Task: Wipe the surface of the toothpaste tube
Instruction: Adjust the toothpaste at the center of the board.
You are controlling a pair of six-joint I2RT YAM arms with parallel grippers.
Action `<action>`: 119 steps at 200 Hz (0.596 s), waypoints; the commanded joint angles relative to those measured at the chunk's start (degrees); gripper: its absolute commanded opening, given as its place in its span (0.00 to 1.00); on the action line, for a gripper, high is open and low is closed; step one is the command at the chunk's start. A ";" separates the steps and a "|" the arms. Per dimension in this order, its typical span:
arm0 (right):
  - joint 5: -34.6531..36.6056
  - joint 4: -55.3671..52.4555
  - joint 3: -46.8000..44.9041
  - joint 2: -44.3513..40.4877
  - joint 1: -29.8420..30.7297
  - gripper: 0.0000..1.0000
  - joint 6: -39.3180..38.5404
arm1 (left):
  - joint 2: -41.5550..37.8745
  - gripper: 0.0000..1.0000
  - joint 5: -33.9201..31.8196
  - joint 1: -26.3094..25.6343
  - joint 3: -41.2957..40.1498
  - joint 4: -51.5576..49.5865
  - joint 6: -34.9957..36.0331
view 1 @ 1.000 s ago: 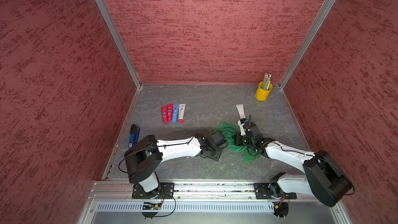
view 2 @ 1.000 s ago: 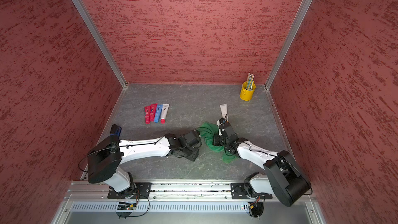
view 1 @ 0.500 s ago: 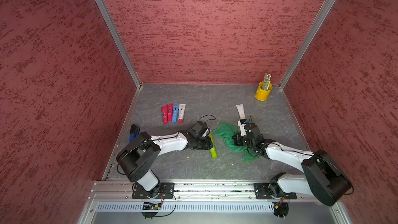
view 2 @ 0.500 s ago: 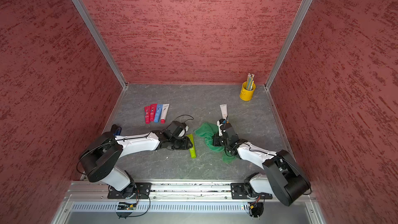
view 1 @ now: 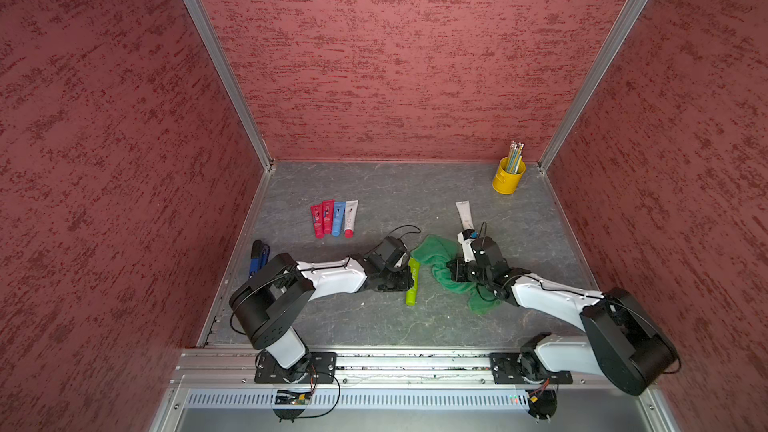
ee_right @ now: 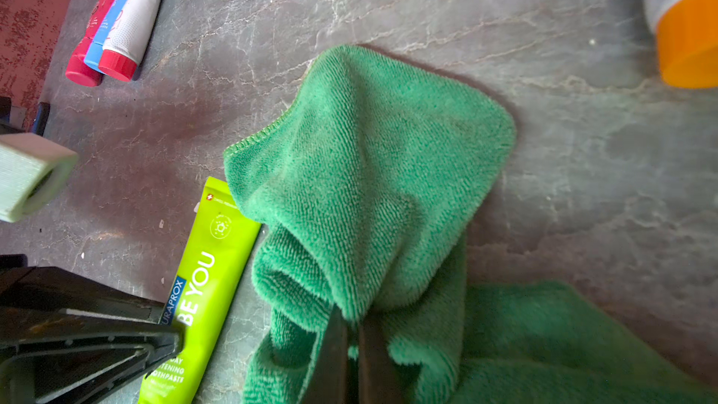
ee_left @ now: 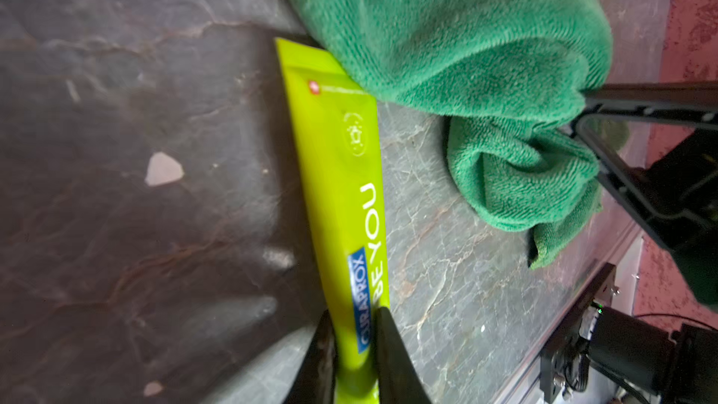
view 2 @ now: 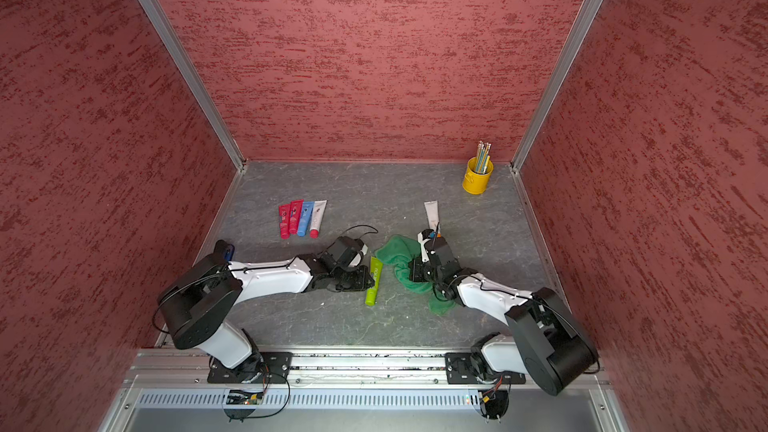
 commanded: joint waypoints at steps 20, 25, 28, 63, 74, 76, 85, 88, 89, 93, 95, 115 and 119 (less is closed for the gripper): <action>-1.45 -0.38 -0.95 0.69 -0.31 0.00 -0.93 | 0.07 0.10 -11.83 -2.09 6.09 -15.56 5.91; -1.45 -0.38 -0.95 0.68 -0.30 0.00 -0.84 | -0.50 0.10 -13.78 -2.07 7.10 -18.01 7.00; -1.45 -0.34 -0.95 0.69 -0.30 0.00 -0.84 | -0.81 0.10 -14.81 -2.20 7.67 -19.61 7.67; -1.63 -0.26 -0.91 0.83 -0.31 0.00 -0.86 | -1.41 0.09 -33.09 -2.57 16.74 -39.31 12.77; -1.68 -0.28 -0.93 0.76 -0.30 0.00 -0.84 | -0.68 0.09 -37.75 -2.66 18.97 -43.30 13.33; -1.71 -0.27 -0.95 0.76 -0.30 0.00 -0.84 | -0.47 0.09 -38.45 -2.66 19.35 -43.99 13.41; -1.70 -0.40 -0.95 0.72 -0.30 0.00 -0.84 | 0.78 0.09 -41.51 -2.57 20.95 -46.49 13.56; -1.65 -0.41 -0.95 0.73 -0.30 0.00 -0.85 | 1.30 0.08 -42.46 -2.57 21.47 -47.26 13.54; -1.64 -0.42 -0.95 0.70 -0.30 0.00 -0.84 | 1.47 0.08 -42.79 -2.57 21.65 -47.54 13.50; -1.63 -0.36 -0.95 0.62 -0.35 0.00 -0.81 | 2.26 0.08 -43.90 -2.61 22.31 -48.49 13.55; -1.63 -0.36 -0.95 0.60 -0.36 0.00 -0.85 | 2.68 0.08 -44.34 -2.58 22.63 -48.98 13.53; -1.63 -0.31 -1.12 0.40 -0.30 0.00 -0.86 | 7.49 0.08 -50.52 -3.24 25.75 -54.08 12.55; -1.63 -0.35 -1.13 0.37 -0.30 0.00 -0.84 | 8.63 0.08 -51.94 -3.46 26.44 -55.36 12.01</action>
